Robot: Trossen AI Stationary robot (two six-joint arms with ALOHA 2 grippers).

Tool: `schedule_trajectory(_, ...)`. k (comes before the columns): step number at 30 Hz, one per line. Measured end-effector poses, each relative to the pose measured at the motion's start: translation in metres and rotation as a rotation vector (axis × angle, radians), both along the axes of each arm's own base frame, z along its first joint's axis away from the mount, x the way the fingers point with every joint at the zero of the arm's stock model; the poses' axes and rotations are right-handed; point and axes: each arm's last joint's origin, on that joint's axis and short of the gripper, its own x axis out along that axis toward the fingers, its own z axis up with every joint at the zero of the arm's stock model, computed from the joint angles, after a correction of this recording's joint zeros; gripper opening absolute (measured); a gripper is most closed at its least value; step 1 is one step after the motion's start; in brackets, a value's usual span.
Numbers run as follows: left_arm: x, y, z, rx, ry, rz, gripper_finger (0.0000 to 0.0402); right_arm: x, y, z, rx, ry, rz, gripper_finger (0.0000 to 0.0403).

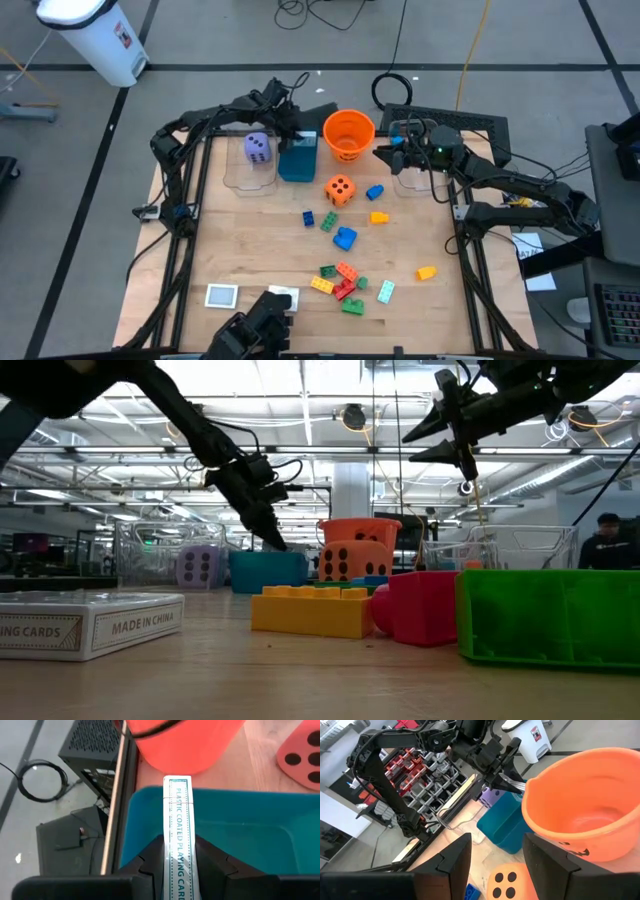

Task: Pick & Place Toys
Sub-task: Put the blue deck of cards into the blue bin

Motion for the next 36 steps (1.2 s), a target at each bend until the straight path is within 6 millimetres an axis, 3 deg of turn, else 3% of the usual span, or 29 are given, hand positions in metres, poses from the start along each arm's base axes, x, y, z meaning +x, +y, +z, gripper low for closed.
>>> schedule_trajectory(7,0.001,0.001,-0.014,-0.029,0.03,-0.001,0.0092,0.0,-0.001,0.0,0.0,0.005,-0.004,0.0169)
schedule_trajectory(36,0.005,0.003,-0.027,-0.031,0.051,-0.023,0.0093,-0.001,-0.001,-0.003,-0.002,0.031,-0.021,0.0169)
